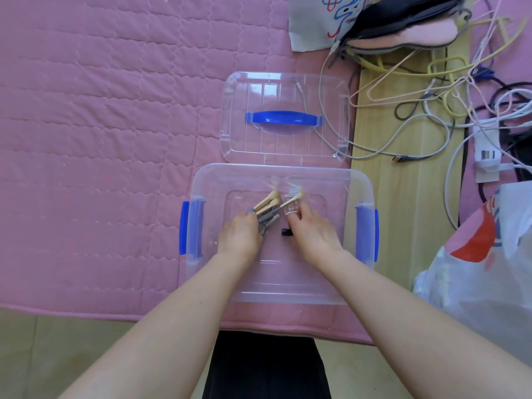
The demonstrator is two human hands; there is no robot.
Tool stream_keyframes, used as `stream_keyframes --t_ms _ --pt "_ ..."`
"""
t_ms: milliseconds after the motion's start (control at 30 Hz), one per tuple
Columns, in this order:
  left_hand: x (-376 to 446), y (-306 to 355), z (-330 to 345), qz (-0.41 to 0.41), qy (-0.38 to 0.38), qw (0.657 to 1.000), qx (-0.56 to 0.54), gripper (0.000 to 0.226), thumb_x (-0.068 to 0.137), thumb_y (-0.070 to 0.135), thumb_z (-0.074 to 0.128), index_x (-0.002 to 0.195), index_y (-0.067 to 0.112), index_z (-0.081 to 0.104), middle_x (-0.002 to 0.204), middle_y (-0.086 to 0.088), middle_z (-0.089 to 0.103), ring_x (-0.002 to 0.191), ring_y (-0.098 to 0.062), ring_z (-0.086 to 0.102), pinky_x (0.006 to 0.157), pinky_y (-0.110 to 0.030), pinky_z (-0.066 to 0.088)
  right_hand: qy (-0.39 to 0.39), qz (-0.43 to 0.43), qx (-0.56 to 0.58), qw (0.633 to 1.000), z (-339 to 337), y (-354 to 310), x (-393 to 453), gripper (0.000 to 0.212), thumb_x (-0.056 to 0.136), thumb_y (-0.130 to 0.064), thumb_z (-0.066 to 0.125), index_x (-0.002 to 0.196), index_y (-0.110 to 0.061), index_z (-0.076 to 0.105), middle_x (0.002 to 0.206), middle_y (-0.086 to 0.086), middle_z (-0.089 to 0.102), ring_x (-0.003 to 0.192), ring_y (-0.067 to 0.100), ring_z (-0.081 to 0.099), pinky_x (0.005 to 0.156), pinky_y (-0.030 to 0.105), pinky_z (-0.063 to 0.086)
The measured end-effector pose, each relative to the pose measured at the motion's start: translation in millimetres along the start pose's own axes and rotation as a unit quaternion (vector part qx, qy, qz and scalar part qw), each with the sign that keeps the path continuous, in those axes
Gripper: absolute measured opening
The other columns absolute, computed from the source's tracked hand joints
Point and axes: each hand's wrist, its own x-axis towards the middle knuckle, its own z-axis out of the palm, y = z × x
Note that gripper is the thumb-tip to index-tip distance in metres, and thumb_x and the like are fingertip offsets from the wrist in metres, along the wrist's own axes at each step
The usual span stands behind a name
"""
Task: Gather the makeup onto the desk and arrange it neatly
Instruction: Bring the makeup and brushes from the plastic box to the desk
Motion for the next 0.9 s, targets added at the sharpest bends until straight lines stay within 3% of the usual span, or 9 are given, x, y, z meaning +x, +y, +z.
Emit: stream_keyframes --t_ms 67,233,333,533,600,700,767,900 --pt "-3 -1 -1 0.0 0.005 1.0 -0.02 0.028 0.09 0.029 0.054 0.111 0.01 0.054 0.112 -0.012 0.061 0.103 -0.035 0.058 0.075 -0.039 0.046 -0.009 0.007 -0.026 1.0 0 4 1 0.037 0.089 -0.016 0.054 0.124 -0.008 0.043 0.125 0.012 0.046 0.111 0.034 0.049 0.072 0.04 0.041" --pt "-6 -1 -2 -0.01 0.006 0.997 -0.075 0.036 0.085 0.034 0.053 0.116 0.014 0.053 0.109 -0.012 0.063 0.101 -0.035 0.058 0.074 -0.039 0.047 -0.024 0.039 -0.009 0.999 -3 9 0 0.028 0.092 -0.01 0.047 0.12 -0.007 0.044 0.121 0.014 0.053 0.113 0.034 0.049 0.08 0.04 0.044" --pt "-4 0 -1 -0.028 -0.006 0.995 -0.099 0.036 0.085 0.032 0.05 0.116 0.014 0.049 0.104 -0.016 0.064 0.095 -0.038 0.06 0.067 -0.036 0.041 -0.021 0.055 0.071 0.996 -6 9 5 0.035 0.093 -0.009 0.044 0.127 -0.01 0.037 0.119 0.016 0.051 0.102 0.038 0.056 0.069 0.04 0.041" --pt "1 -2 3 -0.038 0.002 0.991 -0.13 0.03 0.085 0.027 0.048 0.112 0.015 0.048 0.099 -0.018 0.063 0.088 -0.039 0.059 0.063 -0.034 0.037 0.009 0.027 0.187 0.982 -12 9 9 0.026 0.087 -0.01 0.036 0.108 -0.027 0.038 0.106 0.007 0.051 0.082 0.031 0.049 0.067 0.037 0.042" --pt "2 -3 4 -0.041 -0.001 0.989 -0.144 0.032 0.085 0.025 0.048 0.116 0.015 0.048 0.1 -0.019 0.063 0.089 -0.04 0.059 0.064 -0.034 0.038 0.001 0.013 0.176 0.984 -12 11 11 0.027 0.09 -0.017 0.037 0.113 -0.032 0.038 0.104 0.004 0.049 0.085 0.031 0.05 0.071 0.039 0.046" --pt "6 -4 4 -0.056 -0.009 0.983 -0.172 0.034 0.084 0.023 0.048 0.118 0.015 0.051 0.102 -0.02 0.063 0.092 -0.04 0.058 0.068 -0.034 0.04 -0.02 0.009 0.117 0.993 -10 15 12 0.047 0.092 -0.014 0.038 0.13 -0.04 0.027 0.104 0.006 0.05 0.088 0.033 0.054 0.071 0.038 0.047" --pt "7 -3 4 -0.065 -0.013 0.98 -0.187 0.034 0.084 0.022 0.048 0.118 0.015 0.051 0.103 -0.02 0.062 0.092 -0.04 0.058 0.07 -0.036 0.043 -0.026 0.02 0.126 0.992 -7 13 12 0.051 0.091 -0.012 0.039 0.132 -0.037 0.023 0.105 0.008 0.054 0.087 0.033 0.057 0.069 0.037 0.046" --pt "5 -2 7 -0.069 -0.025 0.978 -0.196 0.034 0.086 0.023 0.048 0.119 0.015 0.05 0.105 -0.02 0.062 0.093 -0.04 0.059 0.076 -0.039 0.048 0.024 0.08 0.201 0.976 -3 2 14 0.029 0.092 -0.02 0.053 0.115 -0.016 0.036 0.107 0.011 0.059 0.091 0.034 0.059 0.073 0.041 0.049"
